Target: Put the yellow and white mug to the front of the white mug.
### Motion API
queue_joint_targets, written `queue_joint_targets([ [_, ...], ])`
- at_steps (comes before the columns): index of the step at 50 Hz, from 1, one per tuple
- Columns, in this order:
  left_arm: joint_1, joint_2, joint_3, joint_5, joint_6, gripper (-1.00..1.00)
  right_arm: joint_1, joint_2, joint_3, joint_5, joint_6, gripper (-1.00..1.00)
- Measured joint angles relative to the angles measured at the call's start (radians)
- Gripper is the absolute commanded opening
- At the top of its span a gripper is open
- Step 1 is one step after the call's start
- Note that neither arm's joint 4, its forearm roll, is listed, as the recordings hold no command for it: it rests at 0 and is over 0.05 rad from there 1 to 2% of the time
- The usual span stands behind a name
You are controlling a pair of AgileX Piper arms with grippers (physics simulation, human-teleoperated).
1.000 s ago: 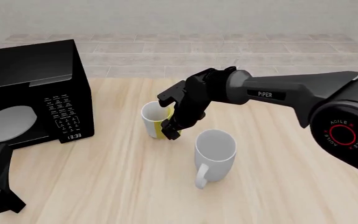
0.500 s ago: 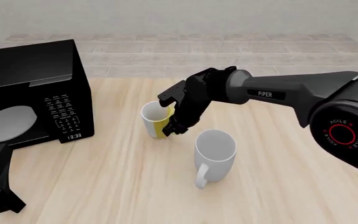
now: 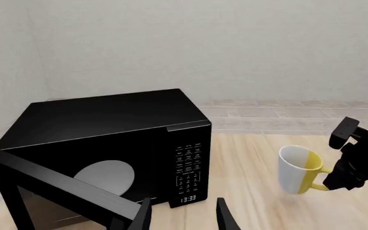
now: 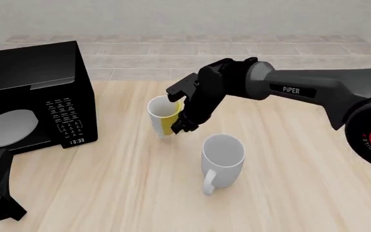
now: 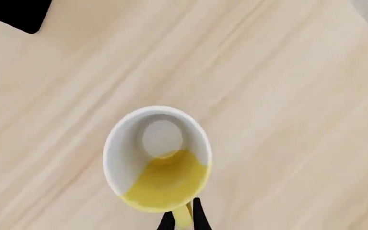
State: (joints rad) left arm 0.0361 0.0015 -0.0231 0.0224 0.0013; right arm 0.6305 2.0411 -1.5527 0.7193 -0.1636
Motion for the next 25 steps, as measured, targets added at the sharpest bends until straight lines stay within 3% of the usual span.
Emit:
queue_joint_targets([
  [25, 0.000, 0.000, 0.000, 0.000, 0.000, 1.00, -0.034, -0.127, 0.057, 0.021, -0.003, -1.00],
])
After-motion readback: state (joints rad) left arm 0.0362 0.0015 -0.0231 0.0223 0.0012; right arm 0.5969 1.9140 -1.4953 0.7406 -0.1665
